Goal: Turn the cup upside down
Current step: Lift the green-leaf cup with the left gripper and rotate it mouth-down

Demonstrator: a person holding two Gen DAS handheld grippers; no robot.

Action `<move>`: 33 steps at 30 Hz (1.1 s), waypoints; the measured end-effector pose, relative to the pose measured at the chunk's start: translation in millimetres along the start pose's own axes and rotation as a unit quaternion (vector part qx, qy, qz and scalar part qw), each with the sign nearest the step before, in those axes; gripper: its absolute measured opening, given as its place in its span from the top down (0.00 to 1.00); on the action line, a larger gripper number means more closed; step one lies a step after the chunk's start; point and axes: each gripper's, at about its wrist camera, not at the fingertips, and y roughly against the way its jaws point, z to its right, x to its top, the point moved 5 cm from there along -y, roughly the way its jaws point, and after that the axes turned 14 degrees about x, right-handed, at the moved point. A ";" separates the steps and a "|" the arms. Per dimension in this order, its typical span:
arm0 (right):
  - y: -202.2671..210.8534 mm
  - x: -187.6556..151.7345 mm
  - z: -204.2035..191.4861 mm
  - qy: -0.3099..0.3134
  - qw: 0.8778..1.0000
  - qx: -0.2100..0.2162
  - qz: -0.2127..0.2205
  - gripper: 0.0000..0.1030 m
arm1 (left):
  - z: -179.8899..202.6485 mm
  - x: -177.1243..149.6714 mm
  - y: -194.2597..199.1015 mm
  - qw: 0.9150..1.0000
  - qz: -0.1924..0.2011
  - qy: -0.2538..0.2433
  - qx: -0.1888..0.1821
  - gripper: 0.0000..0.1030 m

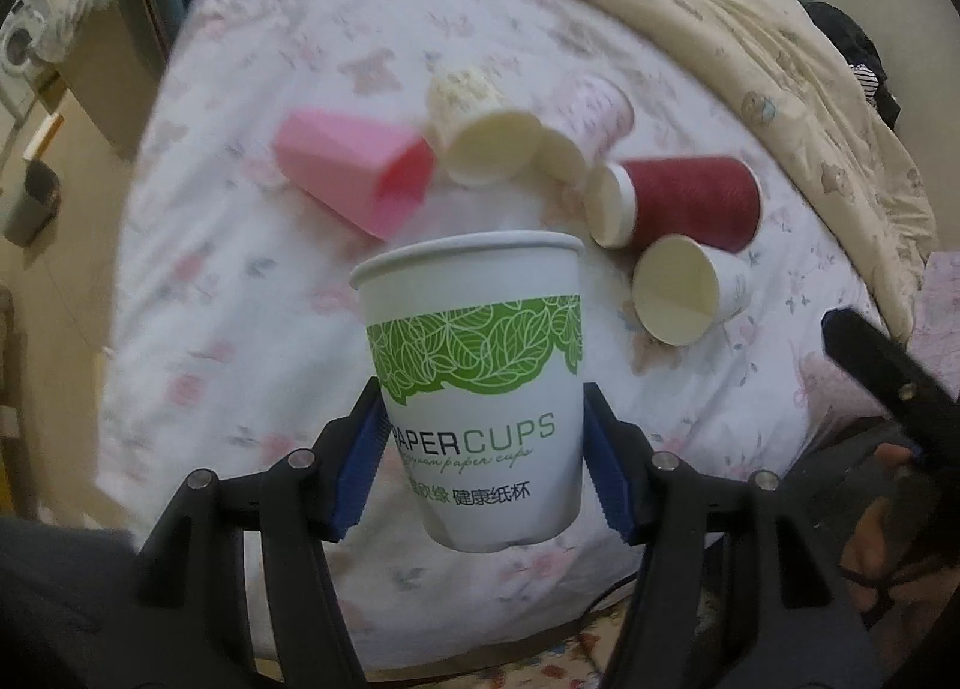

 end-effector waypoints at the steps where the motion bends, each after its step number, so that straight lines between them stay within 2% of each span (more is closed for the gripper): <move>1: -1.7 -0.6 -1.2 0.001 1.000 0.001 -0.002 0.00 | -7.6 2.7 3.7 1.000 0.005 0.000 0.007 0.44; 6: -7.3 -1.9 -9.7 0.018 1.000 -0.003 -0.005 0.00 | -27.5 11.1 10.0 1.000 0.011 -0.002 0.007 0.44; 9: -11.7 -1.2 -13.8 0.020 1.000 0.000 -0.005 0.00 | -36.2 11.8 16.0 0.999 0.037 -0.002 0.022 0.44; 12: -16.6 0.8 -19.6 0.027 1.000 0.001 -0.004 0.00 | -41.1 11.5 18.0 0.999 0.050 0.003 0.010 0.44; 15: -21.5 7.5 -28.7 0.045 0.999 0.002 -0.013 0.00 | -46.0 11.2 17.3 0.998 0.062 0.012 0.014 0.44; 19: -22.6 26.1 -45.0 0.072 0.997 0.021 -0.014 0.00 | -53.3 11.8 14.7 0.997 0.058 0.040 -0.002 0.44; 21: -26.9 30.4 -46.8 0.075 0.996 0.034 -0.020 0.00 | -52.5 11.7 10.8 0.998 0.043 0.050 -0.024 0.44; 23: -32.0 30.8 -43.5 0.071 0.996 0.041 -0.018 0.00 | -46.4 10.6 8.1 0.998 0.032 0.046 -0.040 0.44; 27: -45.8 22.5 -30.7 0.022 0.997 0.064 -0.036 0.00 | -30.9 8.2 10.1 0.998 0.035 0.018 -0.043 0.44; 33: -52.2 17.5 -43.8 0.032 0.994 0.091 -0.055 0.00 | -9.5 -2.8 4.8 0.998 0.016 -0.026 -0.056 0.44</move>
